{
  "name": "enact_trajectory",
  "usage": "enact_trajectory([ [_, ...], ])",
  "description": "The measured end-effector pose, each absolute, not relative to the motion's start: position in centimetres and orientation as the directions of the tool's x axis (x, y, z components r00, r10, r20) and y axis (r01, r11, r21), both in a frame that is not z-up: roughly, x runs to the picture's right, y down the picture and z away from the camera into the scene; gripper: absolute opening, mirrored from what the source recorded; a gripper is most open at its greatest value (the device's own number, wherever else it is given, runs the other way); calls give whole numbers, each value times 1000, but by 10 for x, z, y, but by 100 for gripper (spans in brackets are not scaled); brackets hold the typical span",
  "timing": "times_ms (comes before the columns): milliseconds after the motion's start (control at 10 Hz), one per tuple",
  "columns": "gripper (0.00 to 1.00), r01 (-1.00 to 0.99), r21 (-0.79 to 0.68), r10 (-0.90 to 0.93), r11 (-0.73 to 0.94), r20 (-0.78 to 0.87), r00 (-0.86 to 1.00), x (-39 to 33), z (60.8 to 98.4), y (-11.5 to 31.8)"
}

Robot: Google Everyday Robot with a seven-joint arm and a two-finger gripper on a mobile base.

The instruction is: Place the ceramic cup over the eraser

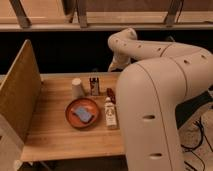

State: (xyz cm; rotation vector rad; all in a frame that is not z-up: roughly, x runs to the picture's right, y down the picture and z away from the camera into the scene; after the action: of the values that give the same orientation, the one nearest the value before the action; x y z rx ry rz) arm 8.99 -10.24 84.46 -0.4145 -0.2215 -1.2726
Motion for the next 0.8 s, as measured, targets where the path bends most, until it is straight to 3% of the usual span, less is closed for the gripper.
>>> enact_trajectory([
  [400, 80, 992, -78, -937, 100, 327, 120, 26, 837, -157],
  [800, 80, 997, 55, -928, -55, 365, -71, -48, 840, -147],
])
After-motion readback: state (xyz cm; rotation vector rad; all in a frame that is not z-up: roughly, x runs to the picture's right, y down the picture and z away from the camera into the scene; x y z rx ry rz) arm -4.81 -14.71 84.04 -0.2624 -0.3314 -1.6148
